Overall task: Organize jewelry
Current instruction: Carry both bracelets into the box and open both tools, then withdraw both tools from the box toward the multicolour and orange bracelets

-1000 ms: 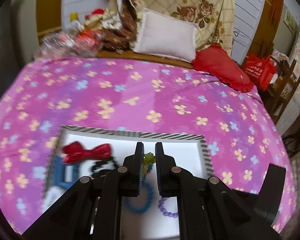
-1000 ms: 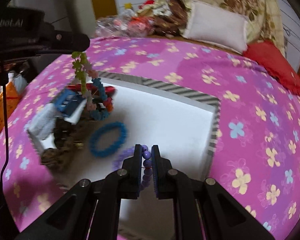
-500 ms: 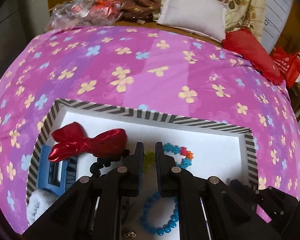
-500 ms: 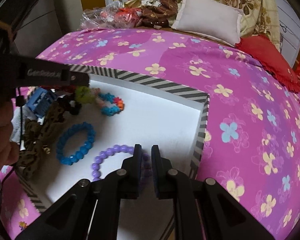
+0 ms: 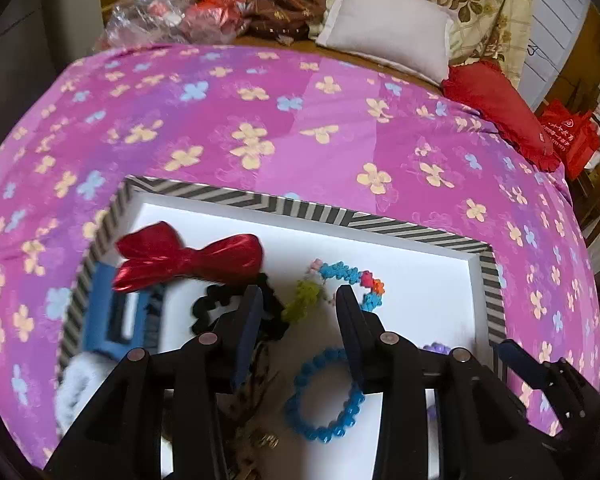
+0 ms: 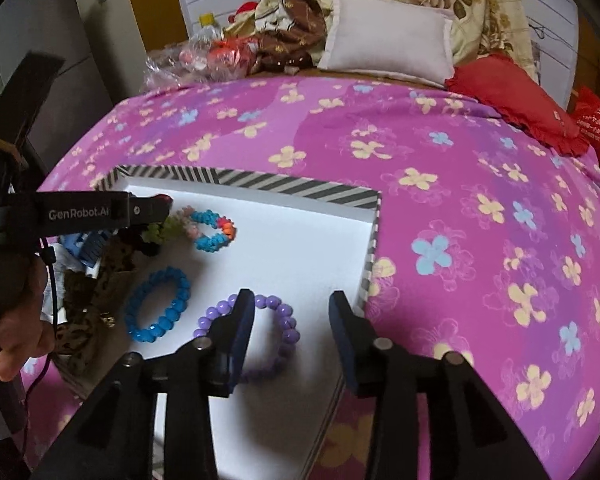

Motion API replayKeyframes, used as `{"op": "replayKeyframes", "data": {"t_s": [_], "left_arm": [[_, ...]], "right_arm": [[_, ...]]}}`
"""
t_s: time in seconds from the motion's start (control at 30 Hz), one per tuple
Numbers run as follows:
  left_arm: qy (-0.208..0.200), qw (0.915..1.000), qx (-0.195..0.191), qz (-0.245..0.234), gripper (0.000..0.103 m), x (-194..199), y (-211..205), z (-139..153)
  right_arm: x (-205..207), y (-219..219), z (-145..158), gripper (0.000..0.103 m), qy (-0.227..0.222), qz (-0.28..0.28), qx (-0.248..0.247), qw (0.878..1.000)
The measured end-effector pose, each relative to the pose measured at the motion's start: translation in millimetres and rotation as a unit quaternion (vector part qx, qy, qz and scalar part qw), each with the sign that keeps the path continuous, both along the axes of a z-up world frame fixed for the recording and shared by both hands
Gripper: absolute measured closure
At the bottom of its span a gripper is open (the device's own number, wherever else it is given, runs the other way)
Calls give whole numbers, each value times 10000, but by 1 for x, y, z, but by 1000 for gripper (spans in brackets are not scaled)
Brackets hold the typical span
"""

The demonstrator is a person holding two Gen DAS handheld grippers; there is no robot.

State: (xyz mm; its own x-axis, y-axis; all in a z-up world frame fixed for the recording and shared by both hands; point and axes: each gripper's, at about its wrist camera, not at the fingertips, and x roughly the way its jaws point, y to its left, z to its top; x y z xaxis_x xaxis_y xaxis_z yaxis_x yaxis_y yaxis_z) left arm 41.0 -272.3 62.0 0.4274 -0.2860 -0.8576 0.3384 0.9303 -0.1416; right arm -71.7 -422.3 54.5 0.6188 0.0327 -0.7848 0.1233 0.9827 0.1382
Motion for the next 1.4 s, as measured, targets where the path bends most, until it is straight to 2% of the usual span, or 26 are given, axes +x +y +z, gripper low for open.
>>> {"op": "replayKeyframes", "data": {"t_s": [0.13,0.2,0.27,0.5,0.73,1.4], "left_arm": [[-235,9997,44,6,61,-18,11,14],[-347,9994,58,-6,61,-28,17,19],[-473,9988,121,-18,61,-40,23,24],[-682,9975,159,-123,61,-81,40,30],[-920,9954,209,-181,61,-121,54,30],[-1041,9941,245,-177,61,-185,79,20]], "right_arm": [[-20,6,15,49,-273,6,31,9996],[-34,10,23,40,-474,-17,30,9989],[-46,14,30,37,-603,-51,28,9982],[-79,29,38,37,-691,-46,164,9975],[-105,45,31,37,-499,-17,163,9986],[-162,69,24,37,-449,61,158,9988]]}}
